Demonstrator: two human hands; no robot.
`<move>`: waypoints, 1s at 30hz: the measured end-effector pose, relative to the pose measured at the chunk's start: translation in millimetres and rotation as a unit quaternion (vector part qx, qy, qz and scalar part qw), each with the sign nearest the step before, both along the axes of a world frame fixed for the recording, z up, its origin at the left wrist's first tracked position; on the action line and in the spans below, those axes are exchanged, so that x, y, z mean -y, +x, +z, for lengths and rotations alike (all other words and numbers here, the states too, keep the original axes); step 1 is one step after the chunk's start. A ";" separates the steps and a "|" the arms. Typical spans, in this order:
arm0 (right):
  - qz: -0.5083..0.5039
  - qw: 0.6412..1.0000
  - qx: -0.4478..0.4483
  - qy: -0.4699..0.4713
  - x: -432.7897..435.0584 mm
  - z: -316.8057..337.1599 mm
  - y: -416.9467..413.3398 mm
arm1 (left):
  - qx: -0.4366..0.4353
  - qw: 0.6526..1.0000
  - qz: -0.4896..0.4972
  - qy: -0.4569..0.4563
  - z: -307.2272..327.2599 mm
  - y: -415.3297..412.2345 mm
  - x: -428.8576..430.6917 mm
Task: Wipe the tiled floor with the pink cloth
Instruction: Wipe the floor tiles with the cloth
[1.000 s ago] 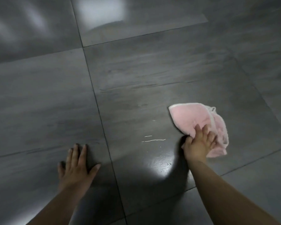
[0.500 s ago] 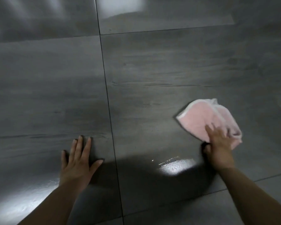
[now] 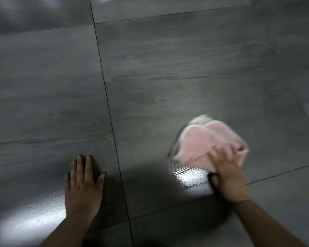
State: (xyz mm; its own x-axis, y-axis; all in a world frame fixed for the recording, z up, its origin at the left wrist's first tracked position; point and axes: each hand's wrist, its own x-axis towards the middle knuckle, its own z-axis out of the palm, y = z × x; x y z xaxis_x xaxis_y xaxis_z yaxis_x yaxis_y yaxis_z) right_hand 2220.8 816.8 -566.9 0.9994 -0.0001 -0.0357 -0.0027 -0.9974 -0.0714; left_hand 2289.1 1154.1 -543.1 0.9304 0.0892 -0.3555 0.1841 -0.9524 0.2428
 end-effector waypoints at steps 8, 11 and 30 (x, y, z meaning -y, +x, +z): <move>-0.174 0.984 0.016 0.028 -94.8 -6.3 6.7 | -0.036 0.999 -0.006 -0.025 0.5 -0.4 3.1; 0.078 0.996 -0.011 0.042 -136.1 -1.8 -8.7 | -0.020 1.000 -0.005 -0.016 0.1 -2.2 2.8; -0.321 0.725 -0.093 0.603 -92.7 111.4 47.9 | -0.041 0.998 0.007 -0.051 9.1 4.3 0.6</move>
